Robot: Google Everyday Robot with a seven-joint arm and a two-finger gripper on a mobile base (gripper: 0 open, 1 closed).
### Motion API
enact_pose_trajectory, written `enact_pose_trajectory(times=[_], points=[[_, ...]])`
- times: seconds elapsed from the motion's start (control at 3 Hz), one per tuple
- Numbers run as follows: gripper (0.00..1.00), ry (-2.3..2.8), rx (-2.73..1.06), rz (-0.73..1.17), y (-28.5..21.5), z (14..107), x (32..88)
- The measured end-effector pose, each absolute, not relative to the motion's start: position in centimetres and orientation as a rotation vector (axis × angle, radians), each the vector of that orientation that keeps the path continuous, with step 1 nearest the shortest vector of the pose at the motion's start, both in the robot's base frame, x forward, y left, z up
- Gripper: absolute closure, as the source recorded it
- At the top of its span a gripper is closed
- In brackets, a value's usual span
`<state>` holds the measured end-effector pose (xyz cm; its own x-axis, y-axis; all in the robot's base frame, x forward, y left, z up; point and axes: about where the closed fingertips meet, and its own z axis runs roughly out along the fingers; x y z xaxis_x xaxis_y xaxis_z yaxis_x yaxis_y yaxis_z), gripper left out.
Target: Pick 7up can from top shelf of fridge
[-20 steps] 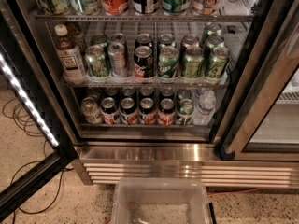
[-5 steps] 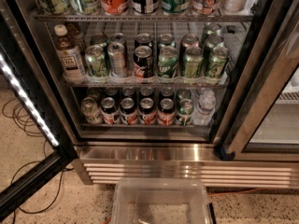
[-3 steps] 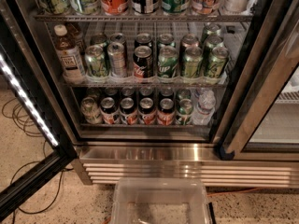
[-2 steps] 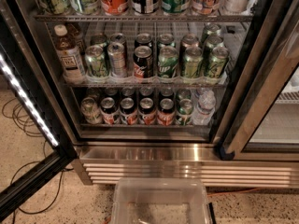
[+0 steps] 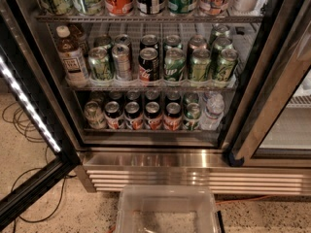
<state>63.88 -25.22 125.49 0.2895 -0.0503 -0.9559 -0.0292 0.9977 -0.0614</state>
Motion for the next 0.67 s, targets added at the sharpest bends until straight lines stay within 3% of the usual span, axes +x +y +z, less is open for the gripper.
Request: enact_pose_trajectory(times=[0.67], points=[[1.00,1.280,-0.094,0.031,-24.6,123.8,62.6]])
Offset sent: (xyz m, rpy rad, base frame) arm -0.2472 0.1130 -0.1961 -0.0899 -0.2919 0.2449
